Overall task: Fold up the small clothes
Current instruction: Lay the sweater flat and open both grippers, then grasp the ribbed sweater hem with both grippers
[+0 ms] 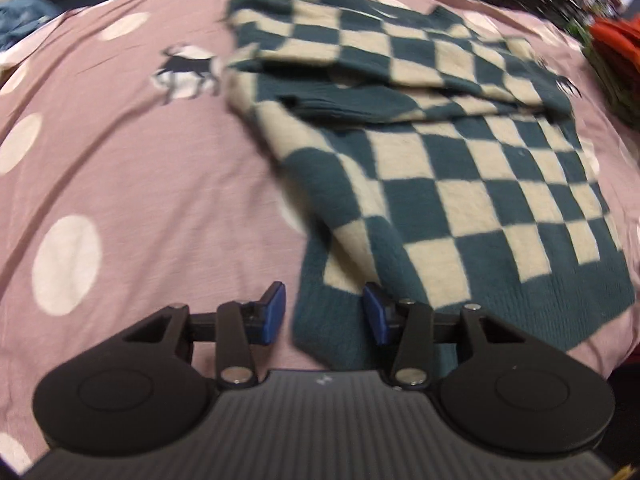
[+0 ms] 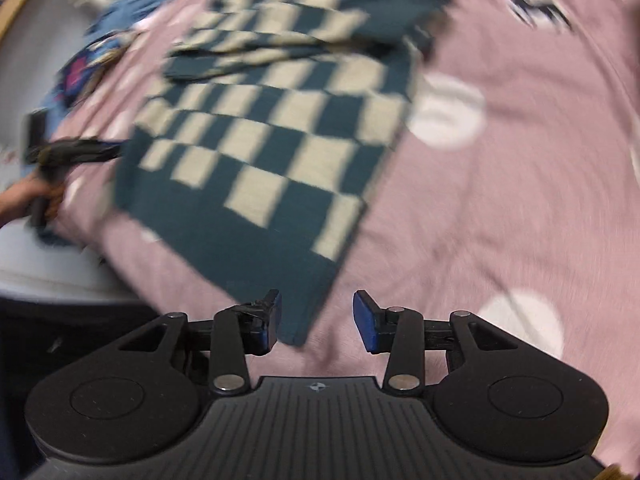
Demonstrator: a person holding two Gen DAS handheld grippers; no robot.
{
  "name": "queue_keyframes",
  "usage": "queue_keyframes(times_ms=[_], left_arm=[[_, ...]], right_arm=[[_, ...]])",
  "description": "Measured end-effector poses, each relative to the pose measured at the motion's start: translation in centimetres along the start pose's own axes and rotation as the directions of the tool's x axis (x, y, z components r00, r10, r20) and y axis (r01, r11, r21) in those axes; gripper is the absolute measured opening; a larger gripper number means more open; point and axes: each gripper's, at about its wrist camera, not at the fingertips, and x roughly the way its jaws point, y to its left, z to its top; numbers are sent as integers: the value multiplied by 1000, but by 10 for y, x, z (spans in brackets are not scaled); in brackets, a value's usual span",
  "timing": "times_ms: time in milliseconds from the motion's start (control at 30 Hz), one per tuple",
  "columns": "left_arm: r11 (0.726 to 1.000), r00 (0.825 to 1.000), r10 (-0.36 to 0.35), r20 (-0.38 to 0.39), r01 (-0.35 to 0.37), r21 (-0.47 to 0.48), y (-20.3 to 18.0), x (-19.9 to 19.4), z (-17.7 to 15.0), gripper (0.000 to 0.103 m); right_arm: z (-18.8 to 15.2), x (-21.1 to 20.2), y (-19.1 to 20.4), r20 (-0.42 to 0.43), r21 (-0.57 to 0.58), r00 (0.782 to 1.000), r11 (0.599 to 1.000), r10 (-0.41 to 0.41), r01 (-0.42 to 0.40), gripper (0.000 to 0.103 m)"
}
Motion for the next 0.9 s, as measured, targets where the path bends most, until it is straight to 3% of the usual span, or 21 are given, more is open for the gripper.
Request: queue_keyframes(times_ms=[133,233,333,533,600,633,667,767,867,900], left_arm=[[1000,1000,29,10,-29,-1,-6,6,-5,52],[999,999,32,-13,-32,-29,-4,4,-6,65],[999,999,35,-22,-36,-29,-6,3,-12,65],[1000,999,16,-30,-17,-23,-18,3,-12,40],[1000,999,9,-33,-9,-18,-22,4,-11,26],[1000,999,-5,-40,4,-26,-24,4,-9,12],[999,999,-13,-45,11,-32,-26,3,-9,7],[998,999,14,-34,-16,-56,-28,-1,-11,6],[992,999,31,-14,-33,-121,-19,-12,-14,5],[988,999,34,-5,-34,-150,-15,-19,-16,5]], right_arm=[[-15,13,-2,35,84,999,996,-23,20,71],[-21,23,-2,27,128,999,992,-20,16,71],[-25,29,0,31,147,1000,989,-7,3,71],[-29,34,10,32,154,999,988,5,-10,71],[-27,39,13,20,141,1000,990,4,-6,71],[-27,41,14,19,138,1000,990,1,-3,71],[-27,42,15,22,134,1000,991,-2,-1,71],[-26,45,17,37,126,999,992,19,-23,72],[-21,47,19,21,117,1000,993,-8,5,54],[-20,46,20,18,122,1000,993,-7,5,28]])
